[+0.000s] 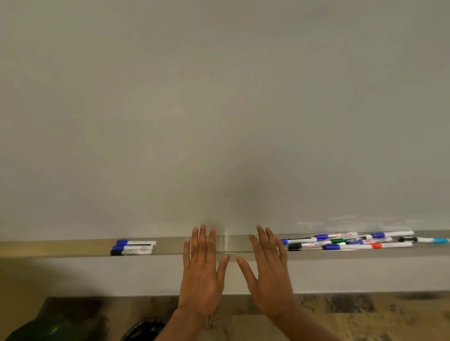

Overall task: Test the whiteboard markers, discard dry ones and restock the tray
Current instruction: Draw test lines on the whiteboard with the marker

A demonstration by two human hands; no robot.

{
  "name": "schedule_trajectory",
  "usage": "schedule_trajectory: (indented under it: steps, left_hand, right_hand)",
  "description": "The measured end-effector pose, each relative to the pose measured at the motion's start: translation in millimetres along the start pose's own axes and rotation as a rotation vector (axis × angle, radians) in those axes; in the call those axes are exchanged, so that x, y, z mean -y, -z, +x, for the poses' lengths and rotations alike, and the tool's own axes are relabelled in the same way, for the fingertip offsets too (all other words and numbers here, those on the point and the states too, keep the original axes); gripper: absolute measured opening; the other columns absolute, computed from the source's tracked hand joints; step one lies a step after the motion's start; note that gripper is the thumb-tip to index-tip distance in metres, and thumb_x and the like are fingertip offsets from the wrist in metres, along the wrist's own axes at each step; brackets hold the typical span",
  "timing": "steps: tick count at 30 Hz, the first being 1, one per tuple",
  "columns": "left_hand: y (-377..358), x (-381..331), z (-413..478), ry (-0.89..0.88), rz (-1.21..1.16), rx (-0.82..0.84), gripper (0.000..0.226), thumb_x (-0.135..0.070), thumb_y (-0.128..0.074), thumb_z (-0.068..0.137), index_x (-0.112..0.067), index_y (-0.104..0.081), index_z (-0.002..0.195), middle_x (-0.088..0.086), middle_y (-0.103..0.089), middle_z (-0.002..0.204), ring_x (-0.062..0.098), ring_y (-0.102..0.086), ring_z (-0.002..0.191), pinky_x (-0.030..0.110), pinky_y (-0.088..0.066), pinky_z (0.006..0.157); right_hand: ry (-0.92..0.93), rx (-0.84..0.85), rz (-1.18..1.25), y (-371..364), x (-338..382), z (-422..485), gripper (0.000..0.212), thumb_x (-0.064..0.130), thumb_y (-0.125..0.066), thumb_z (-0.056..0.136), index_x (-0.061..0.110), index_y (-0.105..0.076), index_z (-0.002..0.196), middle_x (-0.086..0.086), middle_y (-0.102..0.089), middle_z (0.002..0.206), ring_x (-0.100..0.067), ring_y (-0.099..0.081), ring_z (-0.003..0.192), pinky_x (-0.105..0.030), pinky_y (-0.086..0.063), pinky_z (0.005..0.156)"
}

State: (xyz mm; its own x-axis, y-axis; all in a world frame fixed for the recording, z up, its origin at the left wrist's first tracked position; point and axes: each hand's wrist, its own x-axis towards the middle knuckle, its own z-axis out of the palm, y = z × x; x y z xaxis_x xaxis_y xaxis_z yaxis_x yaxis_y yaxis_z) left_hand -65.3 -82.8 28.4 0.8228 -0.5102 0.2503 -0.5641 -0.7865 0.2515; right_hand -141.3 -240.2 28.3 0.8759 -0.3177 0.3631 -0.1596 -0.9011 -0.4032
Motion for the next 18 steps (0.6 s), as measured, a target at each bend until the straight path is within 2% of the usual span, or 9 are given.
schedule_trajectory:
  steps: [7,11,16,18]
  left_hand:
    - [-22,-51,21,-0.099,-0.007,0.052,0.070,-0.055,-0.018,0.109,-0.015,-0.005,0.164,0.008,0.002,0.172,0.026,0.000,0.159,0.049,-0.010,0.124]
    - [-39,-71,31,-0.112,-0.012,0.086,0.071,-0.058,-0.012,0.108,-0.015,-0.009,0.164,0.008,0.000,0.172,0.027,-0.003,0.159,0.049,-0.012,0.123]
    - [-52,-88,41,-0.126,-0.026,0.092,0.071,-0.058,-0.013,0.108,-0.015,-0.009,0.164,0.008,-0.001,0.172,0.026,-0.002,0.159,0.048,-0.009,0.124]
    - [-58,-93,44,-0.120,-0.033,0.097,0.071,-0.059,-0.013,0.108,-0.016,-0.008,0.164,0.008,-0.001,0.172,0.025,-0.001,0.159,0.047,-0.009,0.124]
  right_hand:
    - [-0.123,-0.020,-0.048,30,-57,-5,0.072,0.053,-0.044,0.098,0.028,-0.009,0.156,0.001,-0.008,0.165,-0.020,-0.005,0.152,-0.036,0.002,0.122]
    - [-0.200,0.001,-0.070,38,-88,-7,0.068,0.060,-0.029,0.099,0.026,-0.014,0.156,0.003,-0.005,0.165,-0.019,-0.001,0.152,-0.035,0.005,0.122]
    - [-0.230,0.030,-0.128,38,-117,-7,0.067,0.058,-0.032,0.100,0.023,-0.021,0.155,0.002,-0.004,0.165,-0.020,0.000,0.152,-0.033,0.012,0.121]
    - [-0.230,0.034,-0.126,36,-125,-7,0.066,0.059,-0.027,0.100,0.023,-0.022,0.155,0.001,-0.006,0.165,-0.021,-0.002,0.152,-0.035,0.010,0.121]
